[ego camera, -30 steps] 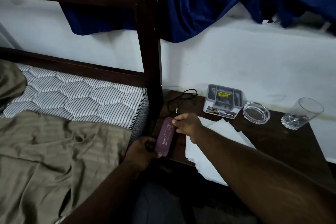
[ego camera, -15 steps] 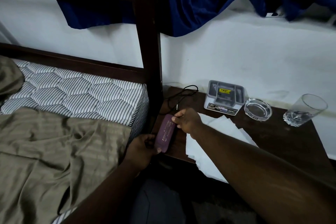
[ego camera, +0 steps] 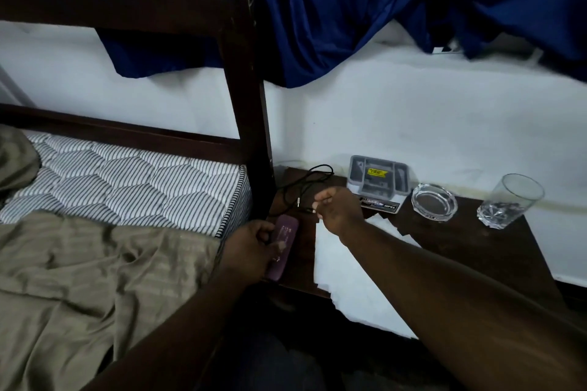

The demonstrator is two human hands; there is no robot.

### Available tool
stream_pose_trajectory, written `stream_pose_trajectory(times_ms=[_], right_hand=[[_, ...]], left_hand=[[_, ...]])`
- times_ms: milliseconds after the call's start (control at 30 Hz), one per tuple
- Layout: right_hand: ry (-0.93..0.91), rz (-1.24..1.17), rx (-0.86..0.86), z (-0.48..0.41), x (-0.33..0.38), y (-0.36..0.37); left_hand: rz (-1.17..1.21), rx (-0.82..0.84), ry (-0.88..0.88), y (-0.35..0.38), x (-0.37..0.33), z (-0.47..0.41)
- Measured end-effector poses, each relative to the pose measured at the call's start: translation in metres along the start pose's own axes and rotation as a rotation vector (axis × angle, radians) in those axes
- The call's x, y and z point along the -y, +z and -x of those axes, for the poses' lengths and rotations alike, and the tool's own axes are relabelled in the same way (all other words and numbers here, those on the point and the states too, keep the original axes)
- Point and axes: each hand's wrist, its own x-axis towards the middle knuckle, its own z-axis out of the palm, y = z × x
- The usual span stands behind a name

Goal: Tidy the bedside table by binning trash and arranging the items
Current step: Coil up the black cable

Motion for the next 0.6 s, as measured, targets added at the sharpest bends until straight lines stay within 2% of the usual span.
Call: stream_pose_trajectory(times_ms=[233, 367, 433, 600], right_hand=[[0.127, -0.209, -0.084, -0.025, 0.015, -0.008], [0.135, -0.209, 0.014, -0.040, 0.011, -0.002], [0.152, -0.236, -0.003, -0.048, 0.009, 0.004], [0.300, -0.492, 0.005, -0.051, 0.003, 0.018]], left_hand=[[-0.056, -0.050, 0.127, 0.037, -0.036, -0.070], [-0.198, -0.053, 0.137, 0.056, -0.039, -0.105], [-0.253, -0.030, 0.118, 0.063, -0.039, -0.117], [-0.391, 0.030, 0.141, 0.074, -0.042, -0.129]])
